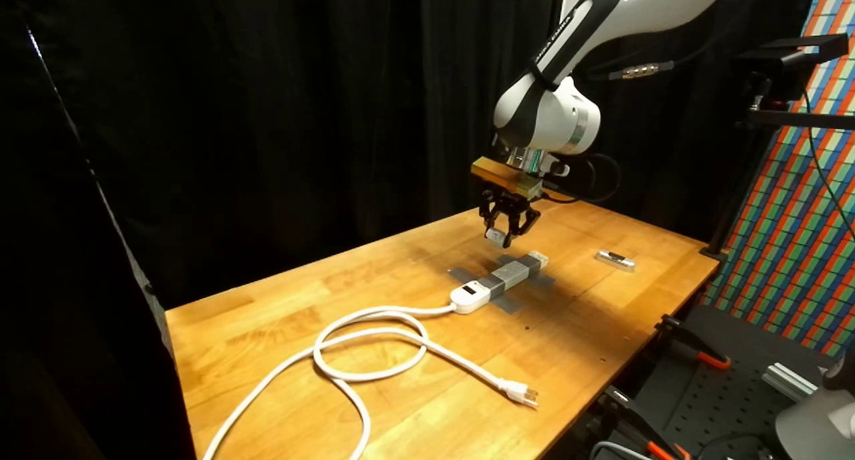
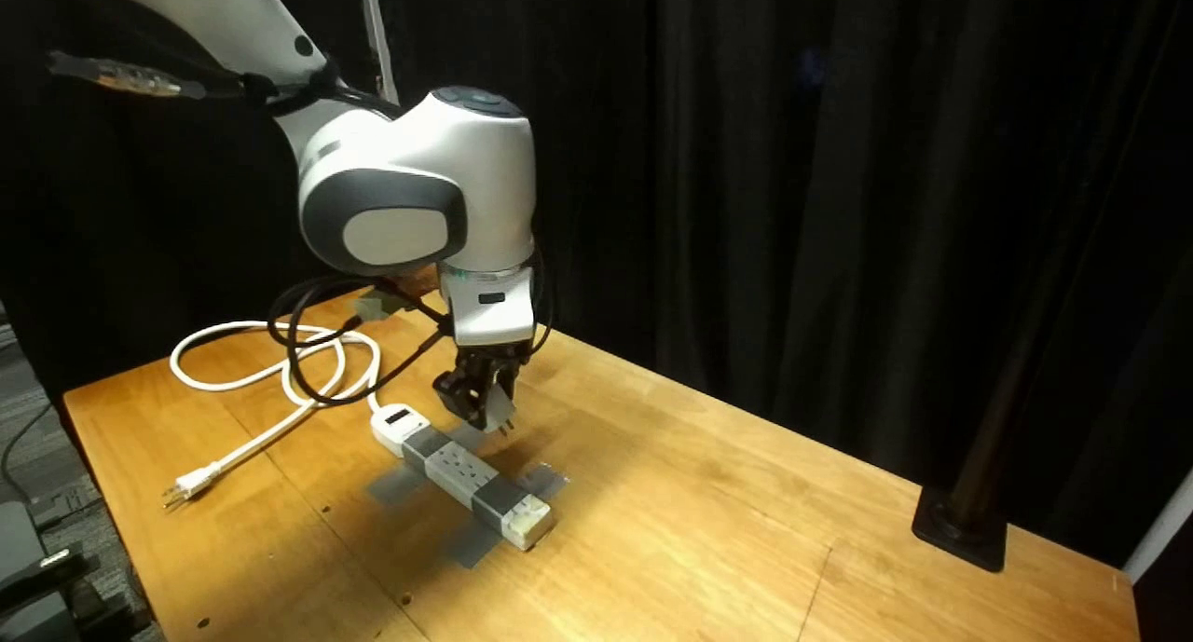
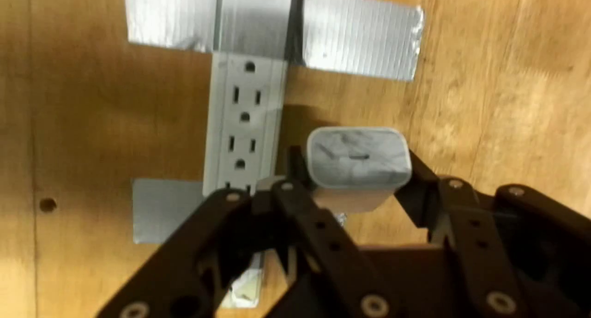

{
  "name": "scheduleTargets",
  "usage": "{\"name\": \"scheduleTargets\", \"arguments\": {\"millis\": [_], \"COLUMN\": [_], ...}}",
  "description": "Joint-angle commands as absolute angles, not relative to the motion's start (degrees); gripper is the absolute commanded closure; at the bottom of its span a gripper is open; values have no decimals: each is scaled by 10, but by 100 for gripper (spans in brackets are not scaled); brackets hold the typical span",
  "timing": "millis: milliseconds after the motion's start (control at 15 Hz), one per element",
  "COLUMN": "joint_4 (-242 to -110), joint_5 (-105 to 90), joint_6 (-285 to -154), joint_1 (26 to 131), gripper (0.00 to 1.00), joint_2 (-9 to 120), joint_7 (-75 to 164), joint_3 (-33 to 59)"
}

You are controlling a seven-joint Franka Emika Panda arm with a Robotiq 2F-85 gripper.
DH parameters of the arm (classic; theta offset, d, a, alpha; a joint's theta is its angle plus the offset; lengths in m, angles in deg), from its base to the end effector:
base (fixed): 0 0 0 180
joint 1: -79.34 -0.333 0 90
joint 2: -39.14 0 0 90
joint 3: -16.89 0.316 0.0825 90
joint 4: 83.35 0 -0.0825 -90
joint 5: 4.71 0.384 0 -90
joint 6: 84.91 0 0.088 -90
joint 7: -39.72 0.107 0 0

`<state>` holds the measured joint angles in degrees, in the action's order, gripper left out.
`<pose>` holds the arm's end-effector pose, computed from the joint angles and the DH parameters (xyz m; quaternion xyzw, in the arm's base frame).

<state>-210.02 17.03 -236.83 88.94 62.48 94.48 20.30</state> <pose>0.5500 -0.0692 0.1943 -0.7600 0.6415 0.0287 0.1001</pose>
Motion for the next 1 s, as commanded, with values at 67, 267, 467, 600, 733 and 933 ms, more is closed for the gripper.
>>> {"name": "scheduleTargets", "arguments": {"millis": [67, 267, 467, 600, 733, 933], "joint_4": [-2129, -2122, -2117, -2117, -2117, -2073], "joint_5": [349, 340, 334, 332, 332, 321], "joint_6": [-2289, -2203, -2181, -2168, -2165, -2086], "joint_1": [923, 889, 872, 873, 872, 868], "gripper": [76, 76, 51, 51, 51, 76], "joint_2": [553, 545, 559, 559, 559, 589], "joint_7": [779, 797, 800, 800, 800, 855], "joint_3": [245, 189, 164, 156, 156, 146]}}
